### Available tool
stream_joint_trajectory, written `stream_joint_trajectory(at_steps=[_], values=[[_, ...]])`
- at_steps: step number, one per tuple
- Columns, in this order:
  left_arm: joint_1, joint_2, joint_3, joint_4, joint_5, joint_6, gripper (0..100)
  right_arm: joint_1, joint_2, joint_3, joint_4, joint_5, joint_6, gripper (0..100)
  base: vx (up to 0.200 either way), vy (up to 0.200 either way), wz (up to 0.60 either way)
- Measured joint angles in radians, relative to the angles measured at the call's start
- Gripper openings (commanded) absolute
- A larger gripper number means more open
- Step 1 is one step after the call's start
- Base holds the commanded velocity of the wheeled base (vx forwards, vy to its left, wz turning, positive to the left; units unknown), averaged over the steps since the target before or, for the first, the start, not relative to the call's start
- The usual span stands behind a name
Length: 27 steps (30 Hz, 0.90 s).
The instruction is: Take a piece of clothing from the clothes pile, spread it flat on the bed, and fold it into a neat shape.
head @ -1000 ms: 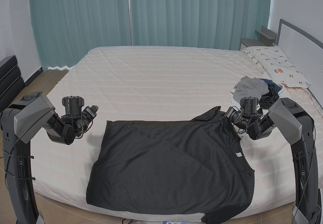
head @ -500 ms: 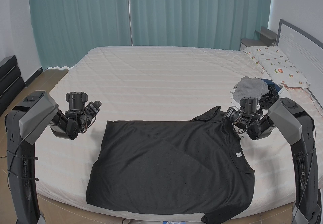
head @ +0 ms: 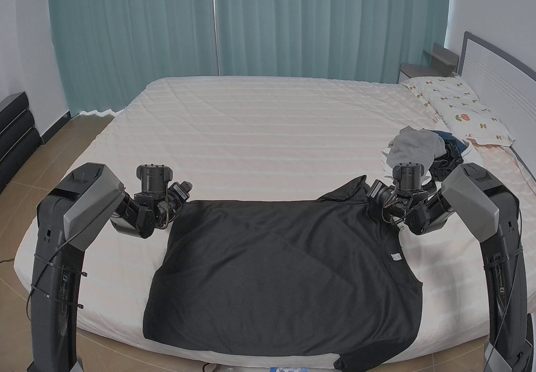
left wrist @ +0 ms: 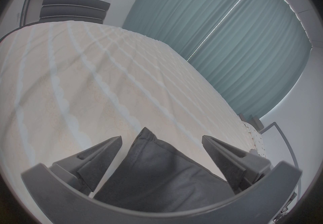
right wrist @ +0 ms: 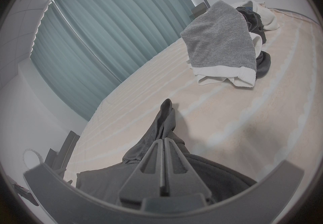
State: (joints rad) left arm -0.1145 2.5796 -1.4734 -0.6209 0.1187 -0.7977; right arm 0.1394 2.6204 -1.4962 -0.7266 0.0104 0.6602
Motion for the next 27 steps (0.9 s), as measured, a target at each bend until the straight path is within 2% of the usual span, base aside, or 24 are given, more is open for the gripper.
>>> stream_joint_trajectory(at_steps=[25,26,27], values=[[-0.016,0.101,-0.089,0.002,0.014,0.0,100,0.012,0.005,-0.007,0.0,-0.017,0.002,0,0.0,0.0,0.0],[-0.016,0.104,-0.091,0.002,0.014,0.0,0,0.012,0.005,-0.007,0.0,-0.016,0.002,0,0.0,0.0,0.0],[-0.016,0.106,-0.094,0.004,0.014,0.0,0,0.012,0.005,-0.005,0.0,-0.016,0.002,0,0.0,0.0,0.0]])
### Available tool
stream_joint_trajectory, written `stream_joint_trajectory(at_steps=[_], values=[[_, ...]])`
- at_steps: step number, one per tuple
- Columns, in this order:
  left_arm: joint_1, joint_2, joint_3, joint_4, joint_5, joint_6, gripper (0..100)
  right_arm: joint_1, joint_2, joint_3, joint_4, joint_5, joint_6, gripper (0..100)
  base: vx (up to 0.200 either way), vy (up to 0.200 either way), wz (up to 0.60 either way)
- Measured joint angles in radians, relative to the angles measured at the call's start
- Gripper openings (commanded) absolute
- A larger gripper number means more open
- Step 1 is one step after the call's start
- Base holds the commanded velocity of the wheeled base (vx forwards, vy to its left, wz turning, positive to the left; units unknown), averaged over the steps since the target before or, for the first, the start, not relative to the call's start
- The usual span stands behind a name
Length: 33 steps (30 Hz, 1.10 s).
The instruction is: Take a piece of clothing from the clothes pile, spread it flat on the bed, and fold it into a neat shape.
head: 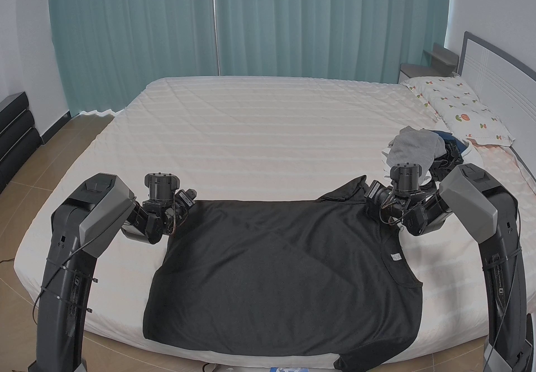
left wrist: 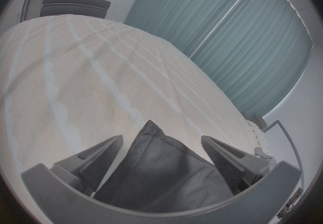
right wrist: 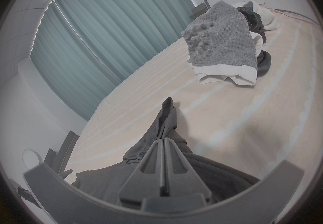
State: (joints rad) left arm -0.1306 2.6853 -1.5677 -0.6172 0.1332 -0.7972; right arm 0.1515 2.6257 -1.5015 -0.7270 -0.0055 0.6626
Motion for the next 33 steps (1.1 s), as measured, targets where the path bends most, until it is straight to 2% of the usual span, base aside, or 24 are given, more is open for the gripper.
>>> stream_joint_trajectory(at_steps=[9,25,33], values=[[0.001,0.006,-0.014,0.002,0.027,0.0,0,-0.002,0.0,0.0,-0.007,0.0,0.003,0,0.0,0.0,0.0],[0.053,-0.07,-0.023,0.001,0.043,-0.021,0,-0.048,-0.016,-0.011,-0.169,-0.018,0.001,0,0.0,0.0,0.0],[0.076,-0.098,-0.028,0.002,0.045,-0.036,0,-0.068,-0.011,-0.009,-0.188,-0.024,0.0,0,0.0,0.0,0.0]])
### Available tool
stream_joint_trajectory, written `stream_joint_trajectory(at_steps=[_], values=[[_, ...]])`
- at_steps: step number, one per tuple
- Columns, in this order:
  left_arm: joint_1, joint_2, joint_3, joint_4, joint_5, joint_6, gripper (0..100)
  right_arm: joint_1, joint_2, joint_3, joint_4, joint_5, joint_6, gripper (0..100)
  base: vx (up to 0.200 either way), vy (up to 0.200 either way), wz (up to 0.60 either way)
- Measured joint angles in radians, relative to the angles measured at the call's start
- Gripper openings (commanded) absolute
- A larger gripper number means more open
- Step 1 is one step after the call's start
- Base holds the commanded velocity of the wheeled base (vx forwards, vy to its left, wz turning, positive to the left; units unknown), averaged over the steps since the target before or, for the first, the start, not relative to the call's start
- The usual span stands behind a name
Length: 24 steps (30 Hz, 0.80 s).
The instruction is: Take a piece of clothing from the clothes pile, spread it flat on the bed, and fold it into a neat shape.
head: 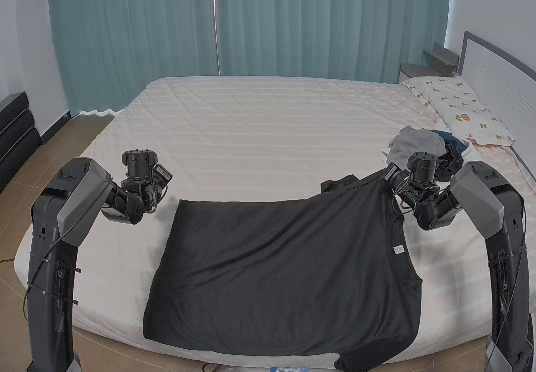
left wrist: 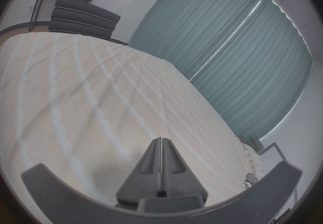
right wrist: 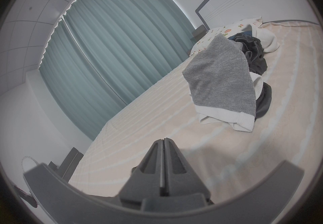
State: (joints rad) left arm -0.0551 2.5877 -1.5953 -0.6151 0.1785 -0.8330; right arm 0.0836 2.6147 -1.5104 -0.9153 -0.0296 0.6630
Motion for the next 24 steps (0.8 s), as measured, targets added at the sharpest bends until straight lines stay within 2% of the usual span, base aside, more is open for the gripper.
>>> stream_joint_trajectory(at_steps=[8,12,18,19,24], values=[[0.0,-0.008,-0.017,0.022,0.006,-0.013,0,-0.003,0.003,-0.018,0.011,0.002,-0.007,0,0.0,0.0,0.0],[-0.004,-0.006,-0.023,0.048,0.007,-0.012,0,0.002,0.018,-0.016,0.073,0.0,-0.041,0,0.0,0.0,0.0],[-0.006,0.011,-0.023,0.074,0.004,-0.012,0,-0.002,0.055,-0.023,0.086,-0.008,-0.06,0,0.0,0.0,0.0],[-0.006,0.013,-0.023,0.074,0.004,-0.013,0,-0.003,0.059,-0.024,0.087,-0.009,-0.06,100,0.0,0.0,0.0],[-0.009,0.021,-0.013,0.075,0.004,-0.018,0,-0.009,0.083,-0.021,0.082,-0.01,-0.064,100,0.0,0.0,0.0]])
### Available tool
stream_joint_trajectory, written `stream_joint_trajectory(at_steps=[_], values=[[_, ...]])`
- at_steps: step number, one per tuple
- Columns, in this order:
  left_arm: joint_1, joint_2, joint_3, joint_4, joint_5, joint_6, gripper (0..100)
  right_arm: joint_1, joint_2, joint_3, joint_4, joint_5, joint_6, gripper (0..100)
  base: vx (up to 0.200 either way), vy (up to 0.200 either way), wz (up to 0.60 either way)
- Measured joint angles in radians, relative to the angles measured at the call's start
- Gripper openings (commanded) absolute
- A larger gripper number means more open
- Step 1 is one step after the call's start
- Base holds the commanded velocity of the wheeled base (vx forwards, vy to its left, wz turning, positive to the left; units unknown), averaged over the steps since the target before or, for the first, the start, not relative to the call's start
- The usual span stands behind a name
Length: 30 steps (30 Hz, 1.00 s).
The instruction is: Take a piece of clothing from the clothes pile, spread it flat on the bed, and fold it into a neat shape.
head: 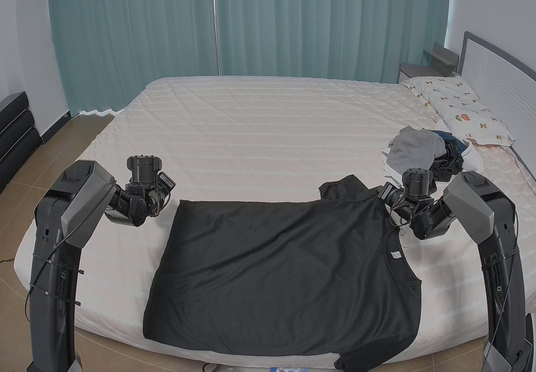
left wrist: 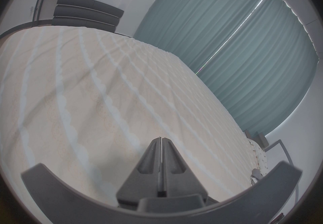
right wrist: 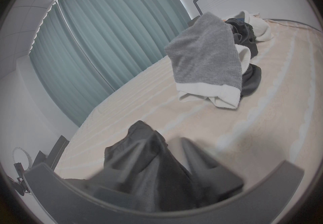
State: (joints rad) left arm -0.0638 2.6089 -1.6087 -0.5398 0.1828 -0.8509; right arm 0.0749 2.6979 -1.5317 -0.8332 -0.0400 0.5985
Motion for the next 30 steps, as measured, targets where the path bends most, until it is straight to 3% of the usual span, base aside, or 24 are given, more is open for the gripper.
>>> stream_joint_trajectory(at_steps=[12,25,30], values=[[0.007,-0.076,0.195,-0.02,-0.023,-0.001,0,-0.05,-0.124,0.157,-0.021,0.02,0.012,100,0.0,0.0,0.0],[-0.002,-0.381,0.764,-0.188,-0.16,-0.018,0,-0.029,-0.461,0.754,-0.173,0.09,0.093,100,0.0,0.0,0.0],[-0.028,-0.504,0.999,-0.278,-0.194,-0.058,0,-0.011,-0.595,1.0,-0.243,0.144,0.14,100,-0.2,0.0,0.0]])
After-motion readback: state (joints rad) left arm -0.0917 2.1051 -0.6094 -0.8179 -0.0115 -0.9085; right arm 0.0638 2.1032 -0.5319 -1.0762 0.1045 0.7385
